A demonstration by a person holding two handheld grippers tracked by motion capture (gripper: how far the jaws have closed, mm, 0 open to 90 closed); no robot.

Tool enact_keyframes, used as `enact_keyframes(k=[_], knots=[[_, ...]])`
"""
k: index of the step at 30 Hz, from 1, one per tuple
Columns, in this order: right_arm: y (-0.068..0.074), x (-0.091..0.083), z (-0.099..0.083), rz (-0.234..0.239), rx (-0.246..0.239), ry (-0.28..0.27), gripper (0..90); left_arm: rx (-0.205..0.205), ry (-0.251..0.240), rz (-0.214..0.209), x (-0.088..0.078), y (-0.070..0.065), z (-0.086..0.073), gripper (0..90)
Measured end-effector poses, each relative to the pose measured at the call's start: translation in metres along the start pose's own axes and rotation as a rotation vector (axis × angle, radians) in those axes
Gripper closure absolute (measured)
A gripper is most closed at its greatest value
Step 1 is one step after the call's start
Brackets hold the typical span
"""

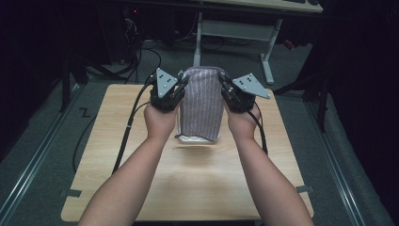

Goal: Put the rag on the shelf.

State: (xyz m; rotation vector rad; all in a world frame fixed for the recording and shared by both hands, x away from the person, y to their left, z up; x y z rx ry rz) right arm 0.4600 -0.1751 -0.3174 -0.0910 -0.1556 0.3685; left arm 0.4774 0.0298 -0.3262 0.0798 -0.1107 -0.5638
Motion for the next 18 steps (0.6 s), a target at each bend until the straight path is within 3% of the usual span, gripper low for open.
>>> enact_keyframes(k=[4,8,12,18], knots=[[-0.008,0.011,0.0,-0.005,-0.019,0.019,84.8,-0.002,0.008,0.005,0.012,0.004,0.0,80.1],[-0.013,0.021,-0.001,-0.012,-0.033,0.024,84.7,-0.051,0.027,0.002,0.025,0.011,-0.001,80.0],[-0.015,0.039,-0.01,-0.011,-0.064,0.059,84.7,-0.016,0.071,0.031,0.041,0.019,-0.008,79.9],[-0.015,0.053,-0.021,-0.032,-0.081,0.097,84.6,-0.031,0.125,0.039,0.053,0.026,-0.017,79.7]])
Point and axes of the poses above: each handheld gripper's, and its own axes: x roughly forward along the jaws, z roughly out of its top, y roughly to its left, the point moved 2 cm from there along x, roughly forward along the jaws, and after that the axes turned 10 degrees about -y, right-handed, at the moved point
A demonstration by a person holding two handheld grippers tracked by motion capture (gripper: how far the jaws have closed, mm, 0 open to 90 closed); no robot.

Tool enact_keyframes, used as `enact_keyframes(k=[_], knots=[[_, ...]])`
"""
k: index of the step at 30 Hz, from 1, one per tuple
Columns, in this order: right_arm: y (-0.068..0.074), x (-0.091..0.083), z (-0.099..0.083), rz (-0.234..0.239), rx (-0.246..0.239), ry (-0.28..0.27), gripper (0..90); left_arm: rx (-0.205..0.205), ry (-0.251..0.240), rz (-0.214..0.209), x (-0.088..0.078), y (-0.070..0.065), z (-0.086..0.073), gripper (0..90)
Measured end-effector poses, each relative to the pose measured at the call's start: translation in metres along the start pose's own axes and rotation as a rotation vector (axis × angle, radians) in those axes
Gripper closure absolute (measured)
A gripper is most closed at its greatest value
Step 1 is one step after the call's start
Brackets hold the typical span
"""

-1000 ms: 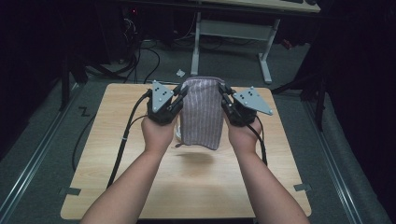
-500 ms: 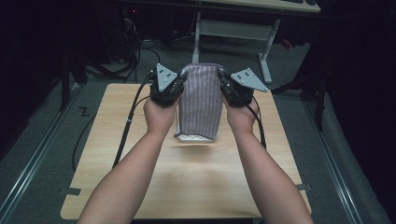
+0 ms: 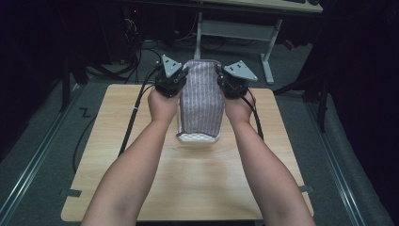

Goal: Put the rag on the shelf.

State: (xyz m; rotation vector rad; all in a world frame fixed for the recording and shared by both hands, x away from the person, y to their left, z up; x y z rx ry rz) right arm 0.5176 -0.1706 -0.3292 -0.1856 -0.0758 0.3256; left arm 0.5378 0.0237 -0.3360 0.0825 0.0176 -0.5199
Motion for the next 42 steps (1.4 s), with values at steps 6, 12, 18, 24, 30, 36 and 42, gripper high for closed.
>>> enact_keyframes(k=[6,12,18,24,30,36,42], knots=[[-0.001,0.019,-0.027,0.023,0.001,0.123,83.4,0.011,0.1,0.0,0.015,0.004,-0.018,78.2],[-0.001,0.025,-0.039,0.069,0.026,0.189,62.3,-0.073,0.138,0.006,0.017,0.009,-0.031,62.2],[-0.004,0.019,-0.037,0.07,0.027,0.172,56.7,-0.12,0.107,-0.009,0.011,0.008,-0.026,55.9],[-0.001,0.014,-0.035,0.085,0.056,0.166,51.9,-0.114,0.11,-0.032,0.003,0.002,-0.025,55.5],[0.003,0.007,-0.031,0.094,0.066,0.157,49.4,-0.117,0.097,-0.035,-0.009,0.0,-0.021,55.4],[0.004,-0.005,-0.026,0.104,0.059,0.148,48.2,-0.091,0.072,-0.046,-0.025,-0.003,-0.016,54.5],[0.003,-0.024,-0.027,0.099,0.049,0.153,48.8,-0.077,0.057,-0.059,-0.046,-0.006,-0.015,53.8]])
Point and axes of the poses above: each handheld gripper's, and its own axes: x roughly forward along the jaws, z roughly out of its top, y roughly to its left, the point moved 2 cm from there along x, roughly forward along the jaws, and after that the axes turned 10 degrees about -y, right-handed, at the moved point
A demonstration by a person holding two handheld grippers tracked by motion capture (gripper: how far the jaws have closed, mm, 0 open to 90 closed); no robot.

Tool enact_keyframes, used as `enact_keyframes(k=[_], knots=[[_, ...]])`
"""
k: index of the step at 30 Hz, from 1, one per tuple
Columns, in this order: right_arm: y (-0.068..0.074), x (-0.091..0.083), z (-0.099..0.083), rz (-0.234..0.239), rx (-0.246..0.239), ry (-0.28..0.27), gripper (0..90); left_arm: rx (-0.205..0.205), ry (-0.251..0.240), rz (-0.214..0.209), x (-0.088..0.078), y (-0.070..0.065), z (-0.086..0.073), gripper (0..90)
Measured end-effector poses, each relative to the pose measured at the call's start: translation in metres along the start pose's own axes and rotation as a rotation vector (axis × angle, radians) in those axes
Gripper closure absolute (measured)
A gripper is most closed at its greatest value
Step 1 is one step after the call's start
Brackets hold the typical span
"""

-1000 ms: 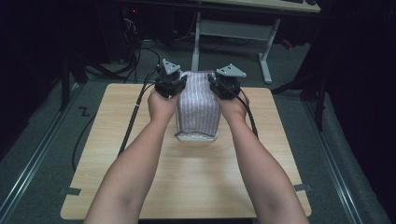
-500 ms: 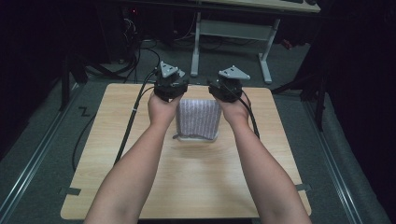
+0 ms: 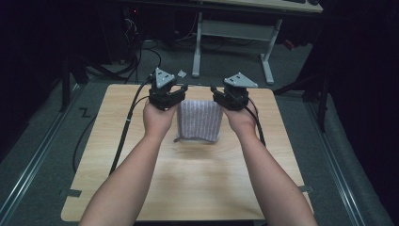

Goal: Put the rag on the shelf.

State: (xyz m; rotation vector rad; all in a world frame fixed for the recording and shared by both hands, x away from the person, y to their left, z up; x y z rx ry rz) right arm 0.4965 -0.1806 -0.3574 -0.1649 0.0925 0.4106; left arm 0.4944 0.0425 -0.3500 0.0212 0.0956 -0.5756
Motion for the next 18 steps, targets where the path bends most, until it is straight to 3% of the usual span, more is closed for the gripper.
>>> enact_keyframes(k=[6,9,10,15,18], knots=[[0.0,-0.021,-0.005,-0.002,0.003,-0.01,48.8,-0.008,-0.002,-0.023,-0.018,-0.005,-0.001,49.2],[-0.002,-0.035,-0.008,0.003,0.026,-0.019,49.2,0.015,-0.01,-0.041,-0.033,-0.011,-0.005,47.6],[-0.002,-0.044,-0.01,0.0,0.026,-0.023,49.5,0.003,-0.014,-0.043,-0.042,-0.012,-0.008,47.6],[-0.001,-0.061,-0.015,0.007,0.01,-0.026,49.6,-0.044,-0.021,-0.054,-0.058,-0.007,-0.014,47.6],[0.001,-0.069,-0.019,0.014,-0.001,-0.01,49.1,-0.046,-0.016,-0.05,-0.064,-0.003,-0.02,46.0]])
Point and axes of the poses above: each handheld gripper's, and its own axes: x roughly forward along the jaws, z roughly out of its top, y roughly to its left, the point moved 2 cm from there along x, roughly forward along the jaws, and after that the axes turned 10 degrees about -y, right-handed, at the moved point
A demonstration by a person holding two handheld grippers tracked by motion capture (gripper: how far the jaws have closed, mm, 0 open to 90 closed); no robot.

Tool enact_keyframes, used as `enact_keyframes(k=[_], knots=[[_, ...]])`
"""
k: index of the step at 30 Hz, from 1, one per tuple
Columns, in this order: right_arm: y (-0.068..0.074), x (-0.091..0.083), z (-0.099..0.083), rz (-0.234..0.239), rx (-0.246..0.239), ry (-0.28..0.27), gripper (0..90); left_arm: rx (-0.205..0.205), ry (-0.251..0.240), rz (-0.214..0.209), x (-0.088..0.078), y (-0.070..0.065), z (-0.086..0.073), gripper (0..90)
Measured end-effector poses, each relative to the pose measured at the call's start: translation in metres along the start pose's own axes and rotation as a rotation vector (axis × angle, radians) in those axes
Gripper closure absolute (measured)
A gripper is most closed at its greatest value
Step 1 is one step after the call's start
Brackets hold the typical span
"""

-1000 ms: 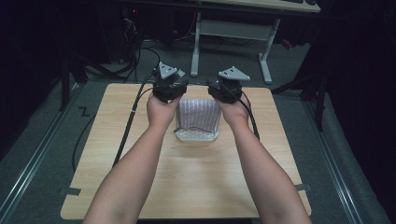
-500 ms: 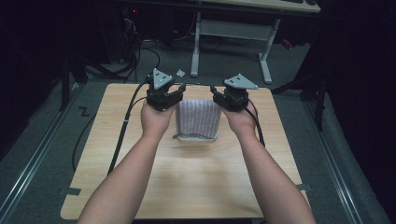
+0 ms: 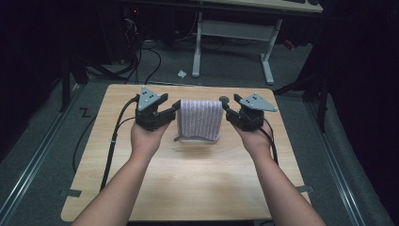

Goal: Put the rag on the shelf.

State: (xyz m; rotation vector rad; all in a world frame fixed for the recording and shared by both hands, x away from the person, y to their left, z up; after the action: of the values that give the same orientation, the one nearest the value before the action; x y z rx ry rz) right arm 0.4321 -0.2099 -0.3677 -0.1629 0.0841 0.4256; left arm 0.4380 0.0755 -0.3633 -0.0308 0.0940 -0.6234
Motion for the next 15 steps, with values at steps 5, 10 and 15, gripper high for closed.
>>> enact_keyframes(k=[5,10,15], knots=[[0.005,-0.006,-0.008,0.0,-0.04,0.021,49.2,-0.019,0.028,0.0,-0.002,0.009,-0.014,45.0],[0.005,-0.005,-0.021,0.003,-0.038,0.074,49.1,-0.062,0.077,-0.033,0.0,0.013,-0.031,44.5],[0.004,-0.008,-0.032,0.001,-0.032,0.087,49.3,-0.058,0.107,-0.051,-0.001,0.011,-0.048,44.6]])
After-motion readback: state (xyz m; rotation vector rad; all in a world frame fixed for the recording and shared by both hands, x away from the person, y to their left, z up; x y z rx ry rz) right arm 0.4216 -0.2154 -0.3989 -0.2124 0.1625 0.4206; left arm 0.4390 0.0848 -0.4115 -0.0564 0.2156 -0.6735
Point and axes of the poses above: each handheld gripper's, and its own axes: x roughly forward along the jaws, z roughly out of its top, y roughly to its left, the point moved 2 cm from there along x, roughly forward along the jaws, and after that the axes turned 10 degrees about -y, right-handed, at the moved point
